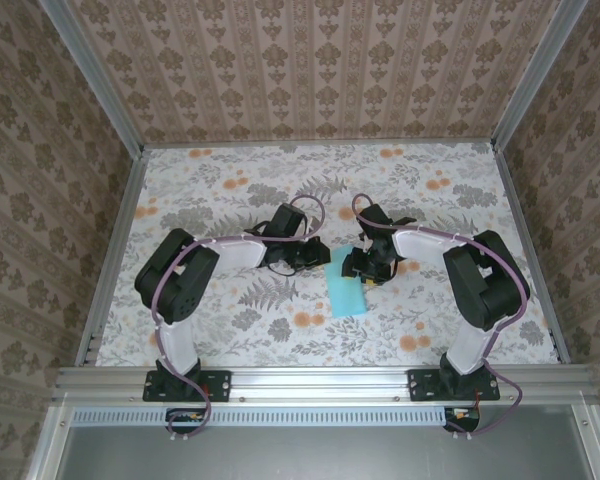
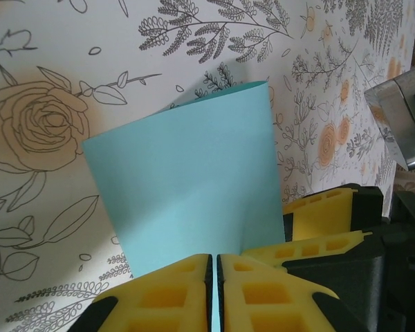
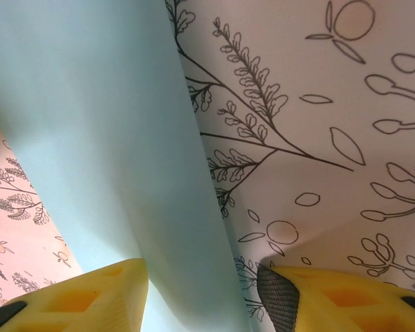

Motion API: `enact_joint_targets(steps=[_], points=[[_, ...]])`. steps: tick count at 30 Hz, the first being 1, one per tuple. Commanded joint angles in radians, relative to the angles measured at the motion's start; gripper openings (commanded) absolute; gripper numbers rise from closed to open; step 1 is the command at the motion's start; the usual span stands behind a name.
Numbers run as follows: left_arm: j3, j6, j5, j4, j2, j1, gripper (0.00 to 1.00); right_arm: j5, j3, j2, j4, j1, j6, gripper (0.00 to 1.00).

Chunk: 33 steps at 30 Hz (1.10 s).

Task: Fold a paper plane with a square sheet of paper (pick it up from the middle)
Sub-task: Hold the square sheet of paper at the center of the table.

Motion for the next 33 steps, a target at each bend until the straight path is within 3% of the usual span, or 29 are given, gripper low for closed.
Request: enact_joint_targets(steps=[1,33], points=[[0.031,0.0,0.024,-0.03,0.026,-0.01,0.12,0.179,-0.073,0.139,-0.009,-0.004,0.007,0.54],[0.078,0.013,0.025,-0.096,0.075,-0.019,0.07,0.204,-0.072,0.196,-0.006,0.008,-0.013,0.53]])
